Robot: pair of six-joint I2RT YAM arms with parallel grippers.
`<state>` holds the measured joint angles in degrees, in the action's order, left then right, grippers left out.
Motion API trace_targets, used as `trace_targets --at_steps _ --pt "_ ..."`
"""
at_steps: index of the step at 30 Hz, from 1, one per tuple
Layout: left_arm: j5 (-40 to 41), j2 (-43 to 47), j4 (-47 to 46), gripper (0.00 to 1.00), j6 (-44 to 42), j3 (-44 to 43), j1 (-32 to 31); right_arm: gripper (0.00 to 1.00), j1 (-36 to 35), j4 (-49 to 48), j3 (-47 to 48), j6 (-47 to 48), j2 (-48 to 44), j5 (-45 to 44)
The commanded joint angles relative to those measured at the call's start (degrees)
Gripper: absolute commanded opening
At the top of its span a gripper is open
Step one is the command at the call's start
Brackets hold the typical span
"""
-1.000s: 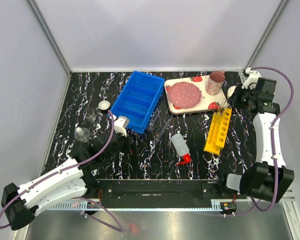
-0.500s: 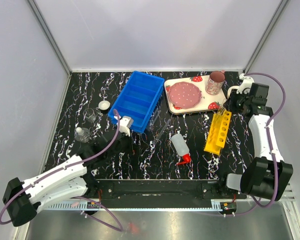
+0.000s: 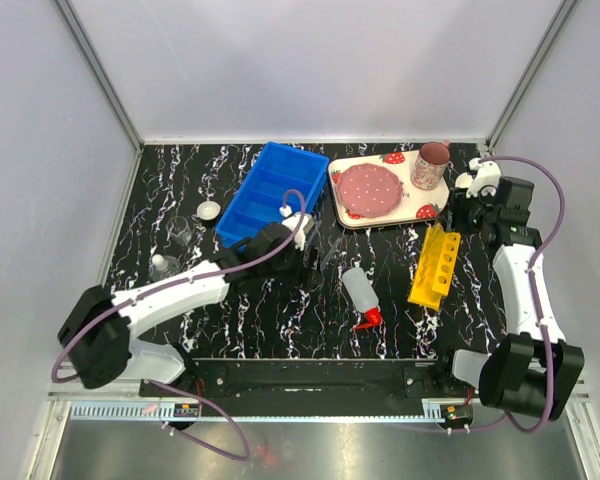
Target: Organize the chemistry lab equipment
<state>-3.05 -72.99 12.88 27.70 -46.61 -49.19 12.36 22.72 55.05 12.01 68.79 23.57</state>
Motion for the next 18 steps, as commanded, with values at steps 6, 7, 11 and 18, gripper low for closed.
trace_targets --at_steps 6,7,11,18 --pt "2.34 -17.52 13.30 0.73 -8.36 -18.15 -0.64 0.93 0.64 3.91 2.34 6.18 -8.85 8.31" --pt "2.95 -20.06 14.26 0.72 -8.80 -20.34 -0.91 0.97 1.00 4.52 2.43 6.18 -9.38 9.98" --pt "5.76 -26.05 19.09 0.67 -11.44 -25.89 -2.22 1.00 4.24 3.30 -0.28 2.60 -11.57 24.82" --pt "10.08 -35.63 25.52 0.55 -13.73 -34.07 -3.02 1.00 5.39 0.83 -4.33 0.56 -13.77 37.85"
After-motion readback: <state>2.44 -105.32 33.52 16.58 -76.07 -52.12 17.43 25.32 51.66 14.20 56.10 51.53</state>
